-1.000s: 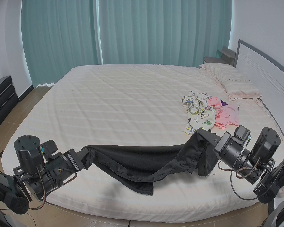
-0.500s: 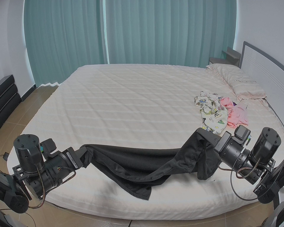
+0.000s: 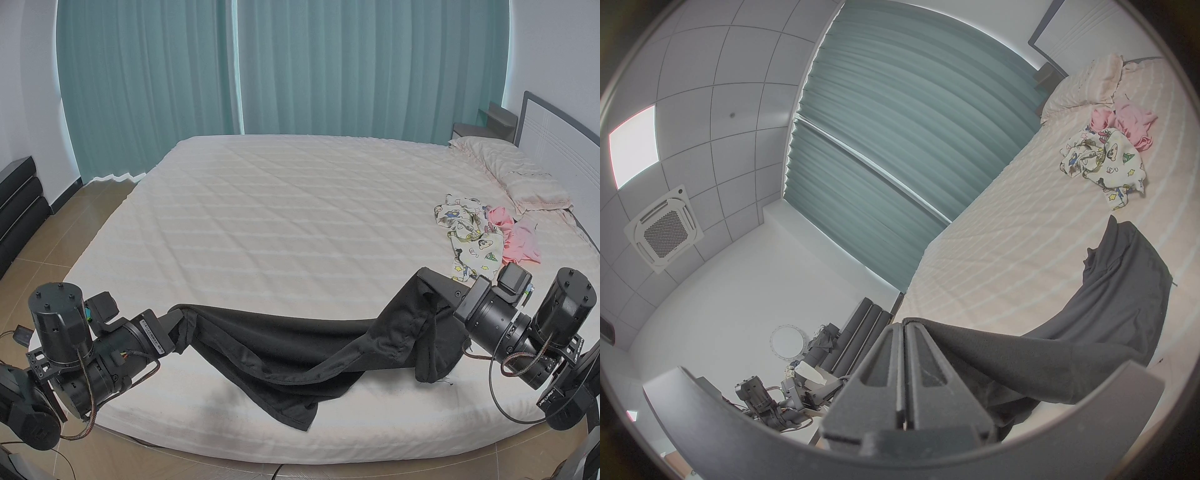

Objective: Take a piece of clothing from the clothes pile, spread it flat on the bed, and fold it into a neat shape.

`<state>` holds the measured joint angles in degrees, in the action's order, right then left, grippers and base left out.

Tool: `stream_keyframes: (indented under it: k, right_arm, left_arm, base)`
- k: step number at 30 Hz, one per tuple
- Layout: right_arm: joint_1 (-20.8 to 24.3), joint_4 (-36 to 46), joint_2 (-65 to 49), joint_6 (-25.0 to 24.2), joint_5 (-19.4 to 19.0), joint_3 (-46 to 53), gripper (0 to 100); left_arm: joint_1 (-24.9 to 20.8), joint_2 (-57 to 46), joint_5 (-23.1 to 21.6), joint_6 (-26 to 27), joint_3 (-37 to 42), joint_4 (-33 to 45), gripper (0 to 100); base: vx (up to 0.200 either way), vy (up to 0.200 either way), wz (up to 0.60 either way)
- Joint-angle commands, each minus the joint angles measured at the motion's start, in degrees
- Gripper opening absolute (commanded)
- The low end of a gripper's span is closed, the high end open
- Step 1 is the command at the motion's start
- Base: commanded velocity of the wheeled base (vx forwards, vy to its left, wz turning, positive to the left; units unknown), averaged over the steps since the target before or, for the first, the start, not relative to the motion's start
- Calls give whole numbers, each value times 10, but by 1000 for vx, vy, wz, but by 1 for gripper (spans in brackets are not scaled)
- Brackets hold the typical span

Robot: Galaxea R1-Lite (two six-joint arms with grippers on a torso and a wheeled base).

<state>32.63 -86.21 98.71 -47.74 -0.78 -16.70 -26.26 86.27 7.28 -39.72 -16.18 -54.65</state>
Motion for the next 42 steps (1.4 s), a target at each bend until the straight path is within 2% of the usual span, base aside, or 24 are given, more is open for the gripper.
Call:
stream_keyframes:
  k: [1,5,10,14,21,27,31,34,36,42]
  right_arm:
    - [0,0,4,2,0,3,0]
    - [0,0,5,5,-1,3,0]
    - [0,-1,-2,6,-1,3,0]
    - [23,-1,-10,36,11,7,0]
    - [27,-33,-36,40,10,18,0]
    - [52,-33,-116,48,8,17,0]
    - [72,-18,-207,70,8,8,0]
    - [73,20,-259,85,6,-7,0]
    - [73,105,-317,85,2,-40,0]
    - [68,230,-353,81,6,-170,0]
  left_arm:
    - [0,4,1,-1,0,0,0]
    - [-1,14,3,-3,-1,-1,0]
    - [-3,14,4,-3,-2,-2,0]
    - [-5,7,5,-3,-2,-1,0]
    - [-12,-1,8,1,-1,-10,0]
    - [-22,-36,13,1,1,-27,0]
    - [-27,-92,14,3,1,-23,0]
    - [-36,-128,14,3,3,-14,0]
    - [-40,-172,18,3,-8,9,0]
    - [-39,-208,23,3,-67,74,0]
  base:
    - [0,0,0]
    - [0,0,0]
    - [-200,0,0]
    - [-200,0,0]
    - [-200,0,0]
    - [-200,0,0]
    - [-100,0,0]
    - [0,0,0]
    - [0,0,0]
    - [0,0,0]
